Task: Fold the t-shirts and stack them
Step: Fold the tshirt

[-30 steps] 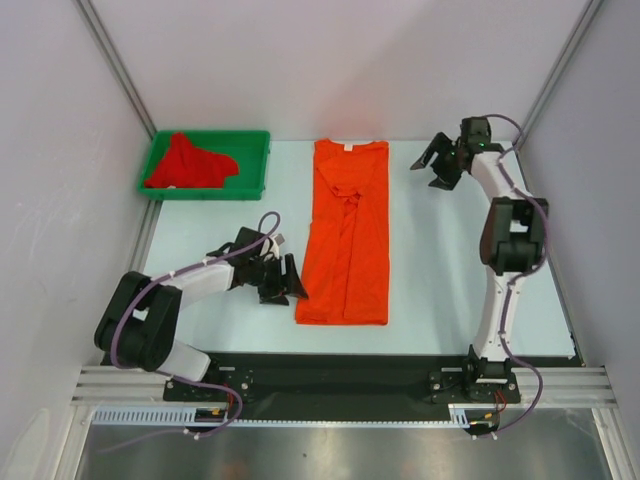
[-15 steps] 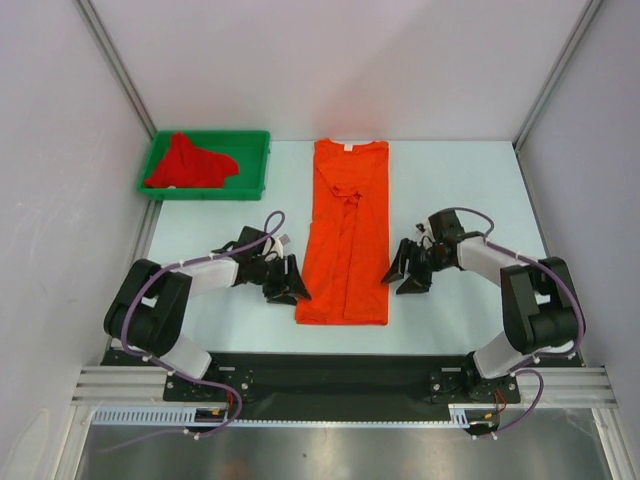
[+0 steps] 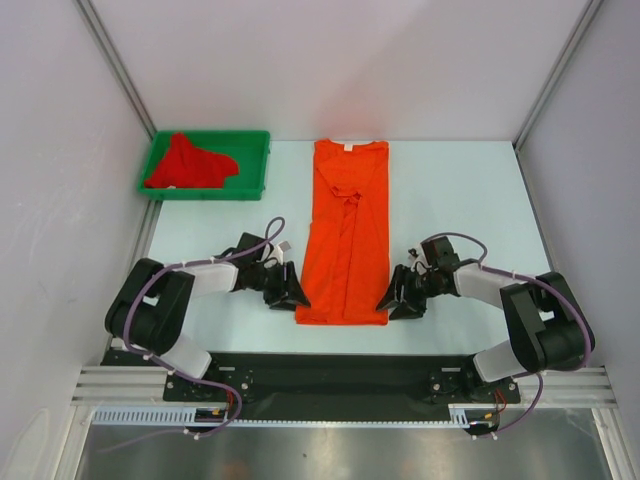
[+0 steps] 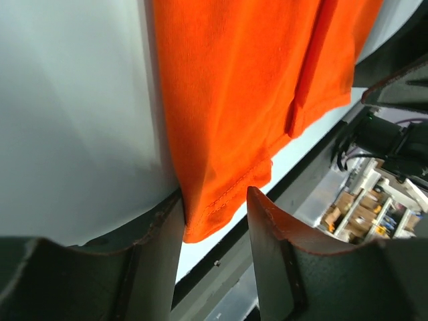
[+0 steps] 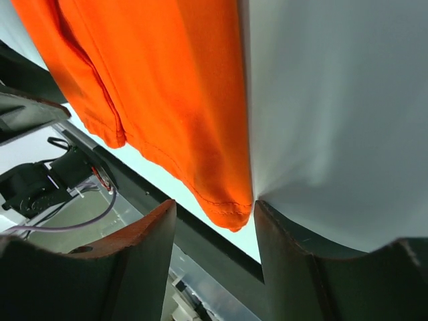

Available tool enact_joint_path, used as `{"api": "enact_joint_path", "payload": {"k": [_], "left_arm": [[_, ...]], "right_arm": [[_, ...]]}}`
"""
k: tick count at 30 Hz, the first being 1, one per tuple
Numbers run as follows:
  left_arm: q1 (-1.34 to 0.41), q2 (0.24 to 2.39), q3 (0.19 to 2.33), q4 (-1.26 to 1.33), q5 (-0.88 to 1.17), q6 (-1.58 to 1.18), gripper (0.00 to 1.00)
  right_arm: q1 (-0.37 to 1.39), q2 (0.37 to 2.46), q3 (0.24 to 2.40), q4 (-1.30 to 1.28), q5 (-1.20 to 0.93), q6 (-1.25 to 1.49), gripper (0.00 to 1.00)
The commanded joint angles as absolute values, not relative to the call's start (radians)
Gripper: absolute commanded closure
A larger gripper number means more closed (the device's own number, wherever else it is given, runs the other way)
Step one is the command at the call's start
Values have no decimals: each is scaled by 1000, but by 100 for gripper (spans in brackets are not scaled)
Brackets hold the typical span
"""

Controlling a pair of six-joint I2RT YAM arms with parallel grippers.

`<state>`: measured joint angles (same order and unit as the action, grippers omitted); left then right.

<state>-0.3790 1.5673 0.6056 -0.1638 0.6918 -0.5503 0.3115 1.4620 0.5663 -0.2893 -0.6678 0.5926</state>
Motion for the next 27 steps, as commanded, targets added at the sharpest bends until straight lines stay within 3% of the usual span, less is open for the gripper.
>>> {"api": "enact_joint_path", "payload": {"k": [1, 4, 8, 15, 27], "left_arm": [[-383, 1624, 528, -193, 594, -520, 51], [-399, 1624, 505, -149, 609, -552, 55], [-445, 1647, 521, -133, 634, -593, 65], [-578, 1638, 523, -83, 618, -675, 78], [-661, 1557, 465, 21, 634, -778, 92]], "right_arm": [[331, 1460, 546, -229, -624, 607, 44], [331, 1482, 537, -212, -634, 617, 48], [333, 1496, 519, -216, -637, 618, 60], [331, 1387, 443, -274, -597, 626, 100], [311, 1230, 396, -403, -591, 606, 100]]}}
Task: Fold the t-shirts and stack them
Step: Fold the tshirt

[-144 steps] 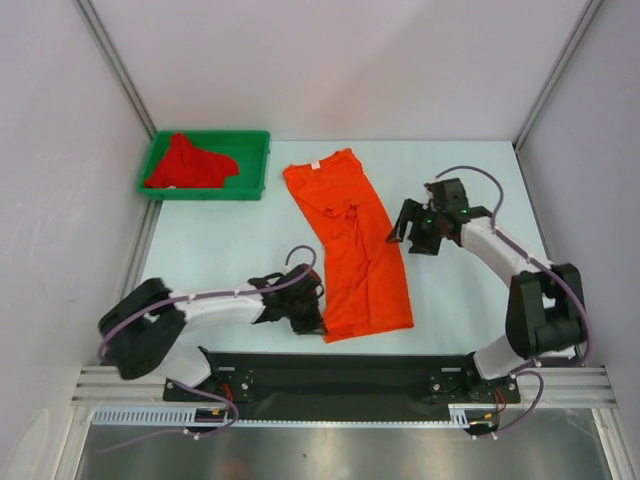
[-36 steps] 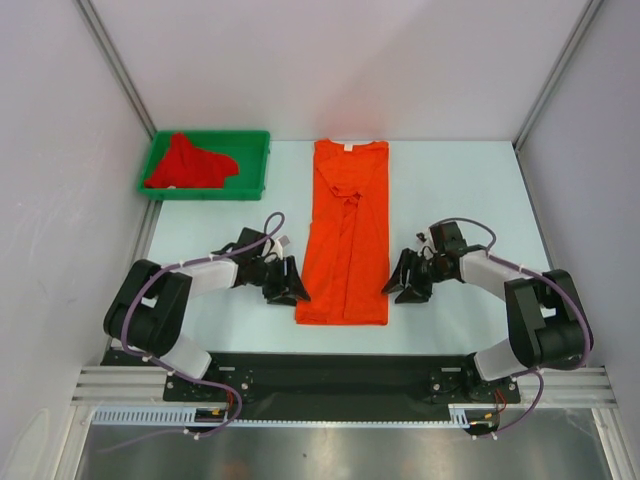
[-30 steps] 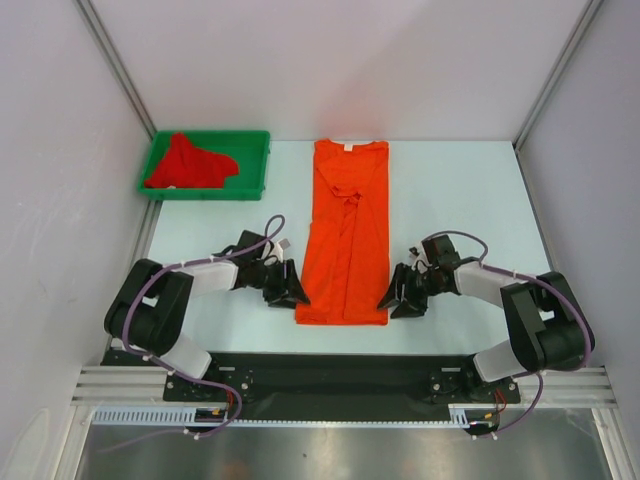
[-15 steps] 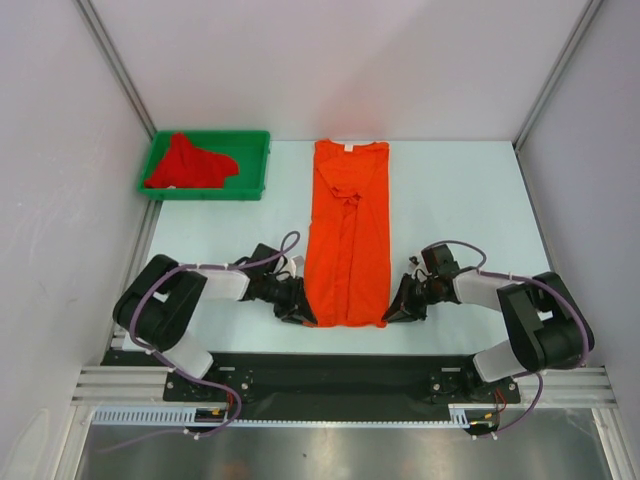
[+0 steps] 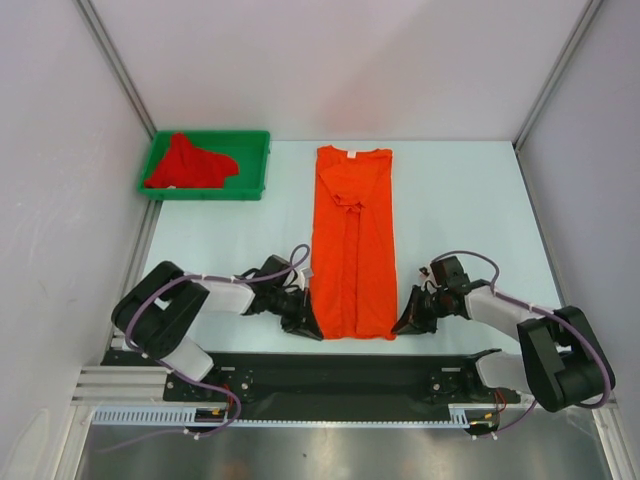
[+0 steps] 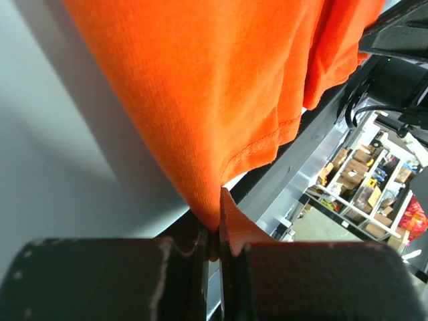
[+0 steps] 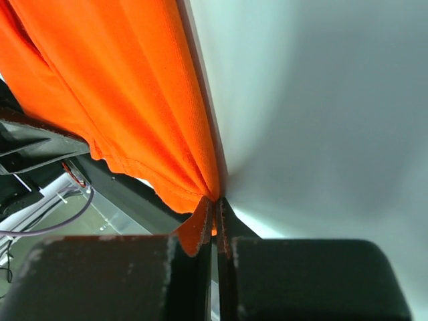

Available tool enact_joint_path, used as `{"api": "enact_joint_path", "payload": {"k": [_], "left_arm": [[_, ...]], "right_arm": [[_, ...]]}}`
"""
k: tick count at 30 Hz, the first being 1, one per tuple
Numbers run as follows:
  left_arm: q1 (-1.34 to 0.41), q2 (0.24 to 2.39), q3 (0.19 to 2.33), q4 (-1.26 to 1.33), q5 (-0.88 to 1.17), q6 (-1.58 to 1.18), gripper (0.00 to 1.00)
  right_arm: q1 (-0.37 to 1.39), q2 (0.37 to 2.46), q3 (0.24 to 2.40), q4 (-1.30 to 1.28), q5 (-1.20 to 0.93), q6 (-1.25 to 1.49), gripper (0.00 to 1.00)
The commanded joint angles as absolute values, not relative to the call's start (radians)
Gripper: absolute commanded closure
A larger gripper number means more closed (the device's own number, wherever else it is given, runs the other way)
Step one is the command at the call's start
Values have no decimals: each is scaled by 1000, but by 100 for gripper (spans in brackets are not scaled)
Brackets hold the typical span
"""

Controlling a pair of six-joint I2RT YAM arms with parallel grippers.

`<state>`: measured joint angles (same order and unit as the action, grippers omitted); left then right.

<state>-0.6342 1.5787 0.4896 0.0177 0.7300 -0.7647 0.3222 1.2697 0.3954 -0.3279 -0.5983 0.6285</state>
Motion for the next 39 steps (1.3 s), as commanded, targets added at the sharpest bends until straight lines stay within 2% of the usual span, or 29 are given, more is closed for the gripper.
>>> {"api": "enact_joint_path", "payload": {"k": [1, 5, 10, 20, 27, 39], "left_arm": [[-661, 1540, 475, 21, 638, -785, 94], [-661, 1491, 541, -30, 635, -792, 95], [-646, 1500, 737, -107, 609, -764, 97], [-431, 1752, 1138, -150, 607, -732, 99], [-371, 1934, 1354, -149, 630, -750, 99], [-336, 2112, 1512, -117, 644, -811, 97]], "right_arm": [[308, 1221, 400, -417, -598, 606, 100], [272, 1200, 457, -448, -617, 598, 100], [222, 1297, 641, -466, -620, 569, 100], [140, 1710, 1131, -495, -637, 534, 100], [95, 1920, 1389, -547, -652, 526, 100], [72, 2149, 1652, -594, -701, 518, 100]]}}
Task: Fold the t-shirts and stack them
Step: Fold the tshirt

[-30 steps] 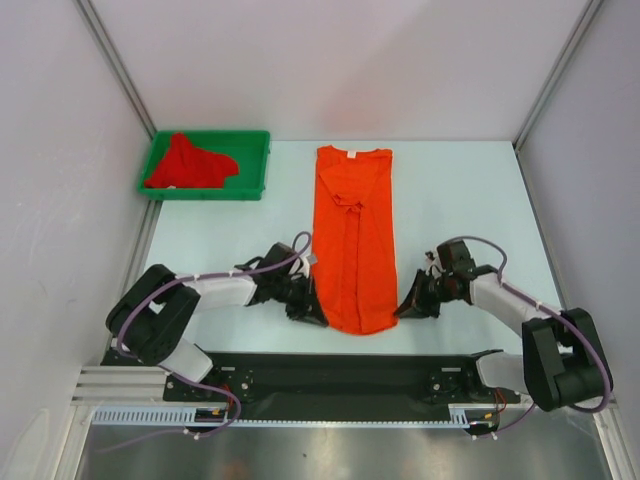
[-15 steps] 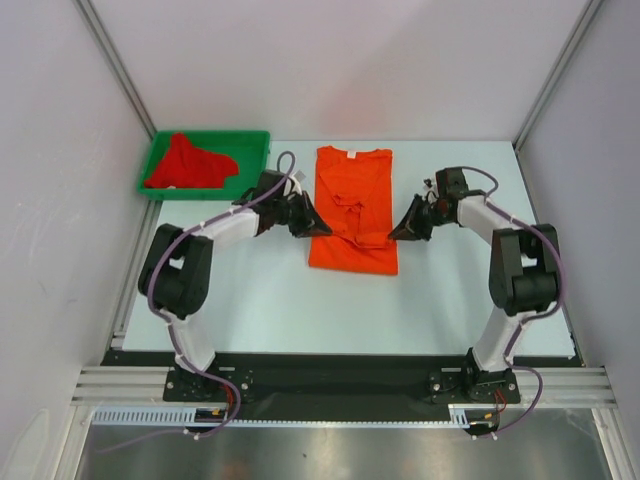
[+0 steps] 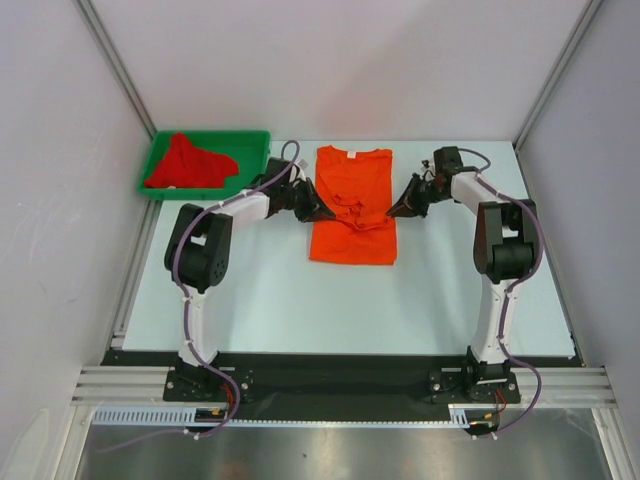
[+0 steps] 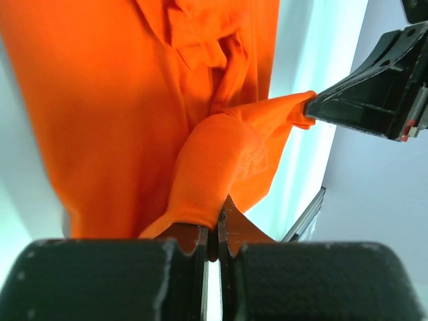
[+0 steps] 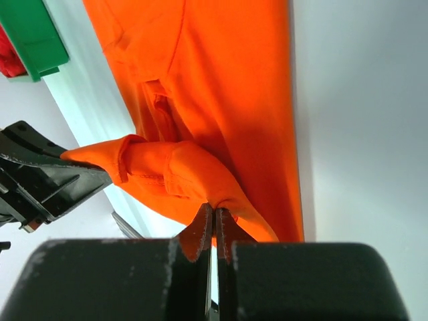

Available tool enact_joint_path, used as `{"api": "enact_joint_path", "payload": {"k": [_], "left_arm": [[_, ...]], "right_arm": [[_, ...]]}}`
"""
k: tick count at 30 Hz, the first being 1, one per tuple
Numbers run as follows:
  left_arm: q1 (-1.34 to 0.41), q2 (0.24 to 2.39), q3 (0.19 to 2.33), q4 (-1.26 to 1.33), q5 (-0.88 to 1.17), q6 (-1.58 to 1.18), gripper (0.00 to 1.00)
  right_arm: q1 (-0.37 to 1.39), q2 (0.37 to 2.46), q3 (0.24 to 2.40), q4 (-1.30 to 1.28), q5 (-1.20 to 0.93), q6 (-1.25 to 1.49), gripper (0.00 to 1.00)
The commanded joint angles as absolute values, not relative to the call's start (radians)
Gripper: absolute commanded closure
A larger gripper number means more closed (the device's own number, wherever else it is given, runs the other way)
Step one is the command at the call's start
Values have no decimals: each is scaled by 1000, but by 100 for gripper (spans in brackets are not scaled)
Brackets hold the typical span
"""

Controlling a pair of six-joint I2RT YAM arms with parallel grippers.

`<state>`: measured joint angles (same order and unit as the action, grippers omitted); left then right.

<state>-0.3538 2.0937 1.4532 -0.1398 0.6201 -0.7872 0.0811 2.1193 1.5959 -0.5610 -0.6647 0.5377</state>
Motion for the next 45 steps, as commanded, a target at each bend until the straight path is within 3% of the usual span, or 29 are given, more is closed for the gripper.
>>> {"api": "enact_joint_path", "payload": {"k": [1, 17, 22, 28, 31, 32, 34, 38, 43, 45], "left_arm": [[-334, 2121, 1517, -115, 644, -811, 96], [-305, 2201, 1594, -170, 643, -802, 95], [-299, 2238, 1631, -199, 661, -798, 89], [-298, 2266, 1771, -423, 568, -643, 56], [-296, 2198, 1835, -498, 451, -530, 48], [-293, 2145, 1822, -503, 433, -508, 47], [-291, 2079, 1795, -505, 388, -459, 44], [-295, 1959, 1651, -471, 413, -446, 46], [-314, 1902, 1471, -324, 546, -486, 54], [-327, 1919, 1421, -267, 595, -538, 57]], "right_arm": [[72, 2166, 1664, -592, -703, 518, 100], [51, 2256, 1769, -586, -744, 532, 100], [52, 2296, 1804, -583, -742, 538, 98], [29, 2333, 1903, -627, -713, 511, 80], [17, 2324, 2007, -745, -660, 438, 68], [18, 2313, 2026, -779, -638, 416, 59], [26, 2252, 2008, -831, -582, 364, 54], [78, 2120, 1863, -827, -514, 318, 52], [179, 2017, 1657, -642, -500, 382, 52], [212, 2020, 1603, -547, -528, 449, 60]]}}
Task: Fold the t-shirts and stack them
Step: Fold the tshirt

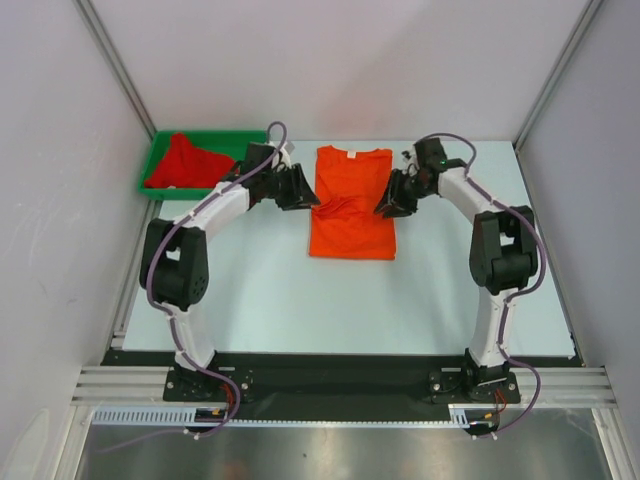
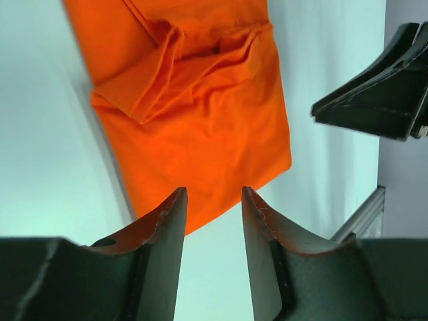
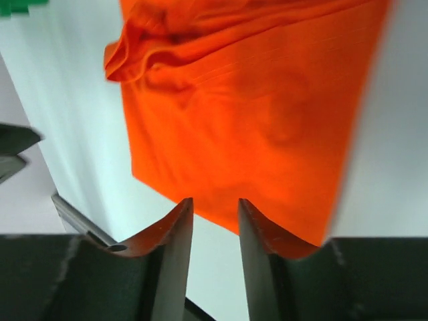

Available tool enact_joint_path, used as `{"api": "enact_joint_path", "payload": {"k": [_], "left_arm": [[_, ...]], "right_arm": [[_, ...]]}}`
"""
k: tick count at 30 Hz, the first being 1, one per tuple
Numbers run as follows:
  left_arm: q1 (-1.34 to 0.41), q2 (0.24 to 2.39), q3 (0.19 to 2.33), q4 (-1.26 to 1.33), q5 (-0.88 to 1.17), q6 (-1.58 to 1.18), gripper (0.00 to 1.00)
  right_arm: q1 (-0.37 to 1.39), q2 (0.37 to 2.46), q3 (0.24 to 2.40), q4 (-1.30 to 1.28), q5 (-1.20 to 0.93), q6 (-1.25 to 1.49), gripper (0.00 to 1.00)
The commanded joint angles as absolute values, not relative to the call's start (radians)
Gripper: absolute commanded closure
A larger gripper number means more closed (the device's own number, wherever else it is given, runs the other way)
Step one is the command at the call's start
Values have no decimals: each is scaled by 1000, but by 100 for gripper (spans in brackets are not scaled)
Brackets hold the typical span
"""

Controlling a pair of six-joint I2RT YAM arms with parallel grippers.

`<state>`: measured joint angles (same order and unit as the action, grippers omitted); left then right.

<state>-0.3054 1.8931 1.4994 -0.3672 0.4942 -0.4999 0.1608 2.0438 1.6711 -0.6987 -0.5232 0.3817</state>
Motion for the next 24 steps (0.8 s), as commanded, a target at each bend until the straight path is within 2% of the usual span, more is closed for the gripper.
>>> {"api": "enact_joint_path", "payload": {"k": [1, 2, 5, 8, 13, 16, 24], "left_arm": [[-331, 1931, 1410, -218, 610, -552, 57], [-336, 1962, 1405, -200, 629, -561, 57], [-341, 2031, 1411, -121, 658, -613, 57], [-341, 2104, 1459, -103, 664, -629, 58], [-336, 2204, 1564, -138, 635, -604, 56], [-321, 2284, 1713, -187, 621, -597, 55], [-259, 2393, 1989, -264, 568, -620, 54]], "right_arm": [[224, 2023, 1586, -510, -535, 466, 63], [233, 2032, 1572, -471, -554, 491, 69], [247, 2095, 1560, -350, -615, 578, 77], [259, 2170, 1598, -296, -663, 623, 79], [247, 2299, 1715, -264, -676, 652, 80], [229, 2377, 1831, -273, -681, 669, 80], [158, 2480, 2120, -395, -689, 690, 79]]}}
